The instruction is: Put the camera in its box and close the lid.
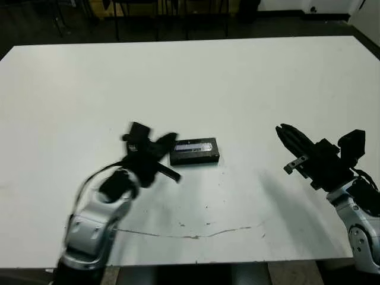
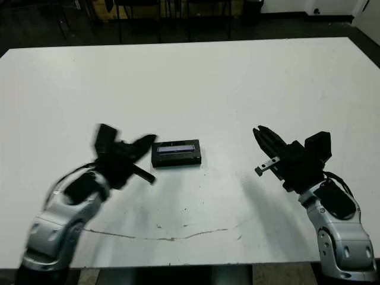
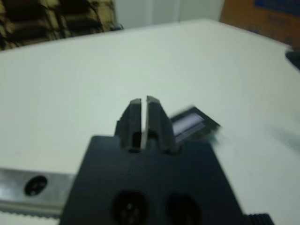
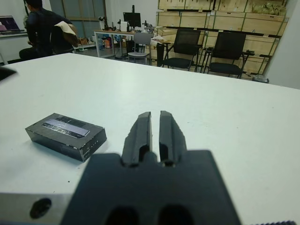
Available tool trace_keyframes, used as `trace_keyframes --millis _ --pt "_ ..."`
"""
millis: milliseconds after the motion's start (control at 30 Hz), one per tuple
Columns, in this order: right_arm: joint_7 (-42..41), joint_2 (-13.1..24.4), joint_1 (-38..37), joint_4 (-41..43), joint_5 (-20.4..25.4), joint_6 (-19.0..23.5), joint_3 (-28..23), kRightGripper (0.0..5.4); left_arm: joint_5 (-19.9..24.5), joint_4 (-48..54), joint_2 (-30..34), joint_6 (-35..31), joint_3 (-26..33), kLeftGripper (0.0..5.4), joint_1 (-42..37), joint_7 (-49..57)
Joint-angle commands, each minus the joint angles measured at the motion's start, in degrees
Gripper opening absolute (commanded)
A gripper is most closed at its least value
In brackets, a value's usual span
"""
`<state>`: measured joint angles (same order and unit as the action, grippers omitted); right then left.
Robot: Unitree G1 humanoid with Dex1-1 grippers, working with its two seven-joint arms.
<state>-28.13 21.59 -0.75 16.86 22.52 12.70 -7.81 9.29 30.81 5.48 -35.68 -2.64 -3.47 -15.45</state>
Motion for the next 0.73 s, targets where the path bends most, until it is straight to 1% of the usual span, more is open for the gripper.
trace_keyframes --millis 33,133,233,300,367,433,500,633,733 --pt "1.01 -0.63 0.66 -0.7 -0.59 0.76 0.43 0.0 1.52 0.86 1.46 4.21 5.19 0.01 2.2 0.37" --pt "2.4 -0.95 2.09 0.3 -0.59 2.47 0.86 0.0 1.4 0.45 1.92 10.37 8.9 0.01 3.06 1.31" --pt "3.38 -1.53 3.32 0.48 -1.46 1.99 1.47 0.0 1.32 -0.63 2.14 15.24 11.98 0.01 3.91 2.55" --pt "5.27 -2.02 3.89 1.25 -3.23 2.15 2.34 0.0 2.52 -2.52 1.75 18.56 14.13 0.01 4.55 2.7" --pt "7.08 -2.65 4.41 1.45 -5.41 1.53 3.33 0.0 3.43 -4.58 1.36 21.74 15.81 0.01 5.31 2.88" --pt "7.51 -3.82 5.15 -0.17 -6.15 -0.44 3.86 0.0 3.69 -6.46 0.95 24.64 16.77 0.01 6.26 3.35" --pt "7.67 -4.69 5.9 -1.76 -6.69 -1.91 4.16 0.0 4.15 -7.43 0.46 25.49 17.1 0.01 6.92 4.14" --pt "6.68 -5.9 7.67 -6.22 -7.73 -6.9 4.53 0.0 5.61 -8.23 -0.06 25.69 16.89 0.01 7.46 5.03" --pt "5.91 -5.91 8.47 -8.0 -7.72 -8.23 4.46 0.0 5.34 -8.1 0.01 25.71 16.52 0.01 7.44 5.86"
